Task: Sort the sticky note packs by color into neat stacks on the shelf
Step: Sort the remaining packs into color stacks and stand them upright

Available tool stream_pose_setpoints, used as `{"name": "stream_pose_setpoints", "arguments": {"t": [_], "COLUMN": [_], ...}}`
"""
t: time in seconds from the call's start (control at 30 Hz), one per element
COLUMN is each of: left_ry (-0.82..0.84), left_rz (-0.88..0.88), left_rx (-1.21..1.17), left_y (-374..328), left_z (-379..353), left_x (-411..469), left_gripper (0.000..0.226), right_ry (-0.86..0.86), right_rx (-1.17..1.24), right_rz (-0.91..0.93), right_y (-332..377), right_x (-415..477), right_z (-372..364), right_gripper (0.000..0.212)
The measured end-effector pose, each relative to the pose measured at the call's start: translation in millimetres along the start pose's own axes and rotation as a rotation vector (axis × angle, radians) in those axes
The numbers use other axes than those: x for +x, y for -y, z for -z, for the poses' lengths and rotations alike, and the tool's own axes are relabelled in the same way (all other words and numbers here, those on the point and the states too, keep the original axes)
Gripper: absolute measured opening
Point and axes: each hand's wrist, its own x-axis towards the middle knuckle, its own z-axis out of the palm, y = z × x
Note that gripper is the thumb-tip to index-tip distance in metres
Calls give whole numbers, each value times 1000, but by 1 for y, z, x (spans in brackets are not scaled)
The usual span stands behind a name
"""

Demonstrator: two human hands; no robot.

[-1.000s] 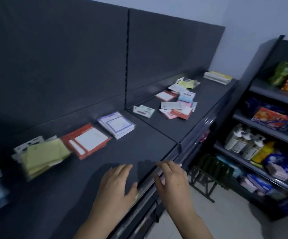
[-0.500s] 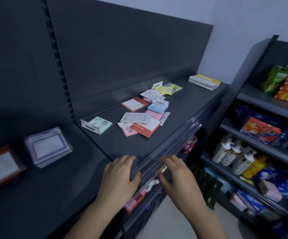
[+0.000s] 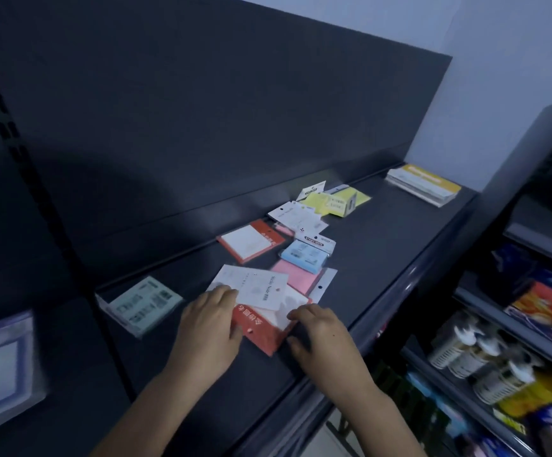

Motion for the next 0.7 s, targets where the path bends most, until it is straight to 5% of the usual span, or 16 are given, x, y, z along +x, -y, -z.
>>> {"name": "stream_pose_setpoints", "arguments": {"t": [0.13, 0.4, 0.53, 0.7], "left_ry": [31, 78, 29, -131], "left_rz": [3, 132, 170, 143], "left_rx": [8, 180, 355, 361], "left_y": [6, 0, 13, 7], "left_z": [-17, -29, -33, -31], "left_x": [28, 67, 69, 68], "left_gripper": [58, 97, 64, 58], "right_ry": [96, 420, 499, 324], "right_rx": [16, 64, 20, 128], "right_rz": [59, 352, 498, 565], "right_y": [-15, -45, -53, -64], "right_x": [35, 103, 122, 125], "right_z": [-6, -7, -5, -10], "right_gripper": [39, 95, 99, 87]}}
